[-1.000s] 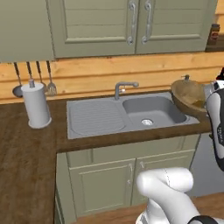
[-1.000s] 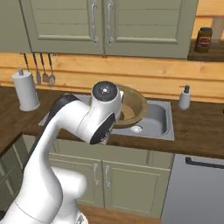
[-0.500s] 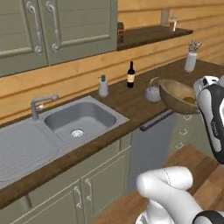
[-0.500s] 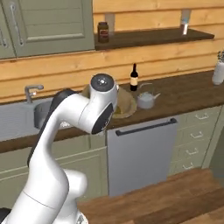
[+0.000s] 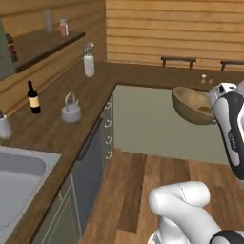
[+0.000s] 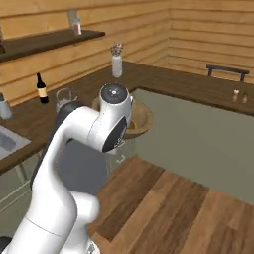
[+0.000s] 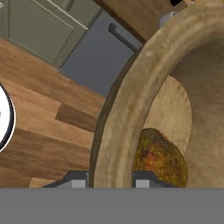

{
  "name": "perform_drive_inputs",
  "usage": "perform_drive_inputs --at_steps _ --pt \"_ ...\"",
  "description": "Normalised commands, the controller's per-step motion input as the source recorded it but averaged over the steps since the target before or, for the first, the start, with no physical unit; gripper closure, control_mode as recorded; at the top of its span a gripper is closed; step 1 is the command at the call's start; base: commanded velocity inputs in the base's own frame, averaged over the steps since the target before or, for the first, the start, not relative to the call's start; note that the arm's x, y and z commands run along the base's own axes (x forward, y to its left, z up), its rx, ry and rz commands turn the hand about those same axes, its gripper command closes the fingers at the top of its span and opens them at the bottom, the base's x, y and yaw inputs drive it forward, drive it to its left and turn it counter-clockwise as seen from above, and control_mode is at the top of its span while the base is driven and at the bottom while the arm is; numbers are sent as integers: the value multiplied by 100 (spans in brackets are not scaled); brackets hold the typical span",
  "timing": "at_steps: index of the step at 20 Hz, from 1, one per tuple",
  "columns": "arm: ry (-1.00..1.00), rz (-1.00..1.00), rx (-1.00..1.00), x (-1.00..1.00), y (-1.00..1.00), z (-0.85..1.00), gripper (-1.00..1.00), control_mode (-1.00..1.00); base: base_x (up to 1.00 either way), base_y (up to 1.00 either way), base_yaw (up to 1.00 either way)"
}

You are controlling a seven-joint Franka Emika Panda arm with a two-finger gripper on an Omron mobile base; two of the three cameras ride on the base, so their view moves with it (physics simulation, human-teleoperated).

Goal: Pick the avocado from the sink and place it in the bowl. Then pick the bowl and place it in the microwave. Then close the microwave door and press the start button.

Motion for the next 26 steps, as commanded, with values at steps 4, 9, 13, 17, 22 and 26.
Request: perform_drive_inputs --at_steps 4,9,13,17,22,26 --pt "0 0 0 0 0 0 100 100 0 0 -100" --pt "0 0 0 0 0 0 100 100 0 0 -100" --pt "0 0 0 0 0 0 100 100 0 0 -100" --pt "0 0 0 0 0 0 100 100 7 7 -96" --pt "0 0 0 0 0 0 100 100 26 13 -89" --pt "0 0 0 0 0 0 100 100 41 21 -85"
